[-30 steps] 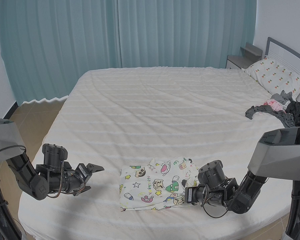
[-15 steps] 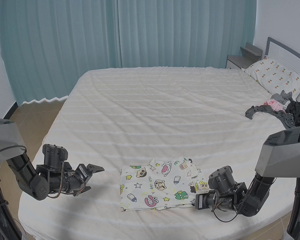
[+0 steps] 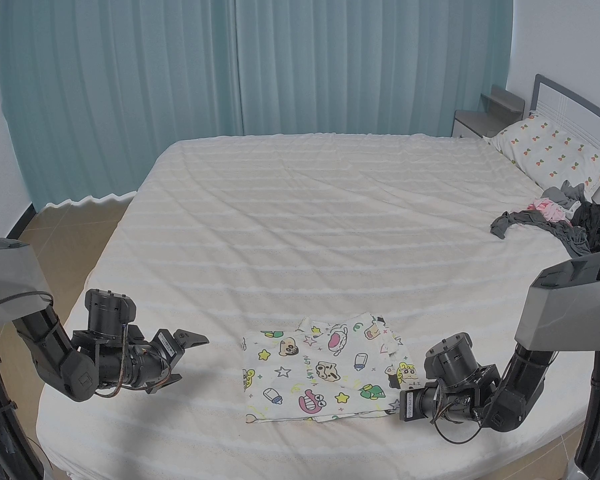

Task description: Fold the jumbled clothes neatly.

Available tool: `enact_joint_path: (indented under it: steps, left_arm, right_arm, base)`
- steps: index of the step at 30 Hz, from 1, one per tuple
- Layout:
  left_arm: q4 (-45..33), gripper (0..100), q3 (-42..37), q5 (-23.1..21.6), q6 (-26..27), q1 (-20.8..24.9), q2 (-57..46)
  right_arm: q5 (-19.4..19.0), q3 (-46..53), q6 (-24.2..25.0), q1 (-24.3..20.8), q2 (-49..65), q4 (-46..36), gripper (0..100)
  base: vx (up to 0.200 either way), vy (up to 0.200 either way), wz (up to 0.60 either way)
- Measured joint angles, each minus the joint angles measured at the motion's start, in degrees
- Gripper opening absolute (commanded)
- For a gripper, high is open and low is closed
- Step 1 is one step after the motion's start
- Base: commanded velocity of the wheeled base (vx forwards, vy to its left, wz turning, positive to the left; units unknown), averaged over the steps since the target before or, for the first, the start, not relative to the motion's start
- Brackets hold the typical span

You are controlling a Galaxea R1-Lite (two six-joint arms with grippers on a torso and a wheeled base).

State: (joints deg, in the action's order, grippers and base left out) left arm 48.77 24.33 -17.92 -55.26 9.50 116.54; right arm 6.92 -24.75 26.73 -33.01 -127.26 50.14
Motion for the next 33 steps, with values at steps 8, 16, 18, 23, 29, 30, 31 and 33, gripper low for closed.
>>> enact_joint_path:
  steps: [8,16,18,23,29,30,31,33]
  left_arm:
    - [-0.02,100,0.02,0.00,0.00,0.00,0.00]
    - [-0.02,100,0.02,0.00,0.00,0.00,0.00]
    - [-0.02,100,0.02,0.00,0.00,0.00,0.00]
    - [-0.02,100,0.02,0.00,0.00,0.00,0.00]
    - [-0.02,100,0.00,0.00,-0.05,0.00,0.00]
    - [-0.02,100,0.00,0.00,-0.05,0.00,0.00]
    - [-0.02,100,0.00,0.00,-0.05,0.00,0.00]
    - [-0.02,100,0.00,-0.02,-0.05,0.00,0.00]
  right_arm:
    - [0.07,0.55,-0.07,0.38,-0.02,-0.24,0]
    - [0.68,2.23,-0.62,1.04,-0.02,0.13,0]
    - [0.71,2.78,-0.68,1.23,-0.04,0.09,0]
    - [0.73,3.41,-0.68,1.38,-0.09,0.24,0]
    - [0.73,3.64,-0.49,1.40,-0.22,0.33,100]
    - [0.76,3.69,-0.46,1.51,-0.15,0.44,100]
    - [0.73,3.74,-0.44,1.60,0.02,0.66,100]
    - [0.76,3.83,-0.49,2.04,0.72,1.78,100]
  base:
    - [0.000,0.000,0.00]
    - [0.000,0.000,0.00]
    - [0.000,0.000,0.00]
    - [0.000,0.000,0.00]
    - [0.000,0.000,0.00]
    - [0.000,0.000,0.00]
    - [0.000,0.000,0.00]
    - [0.000,0.000,0.00]
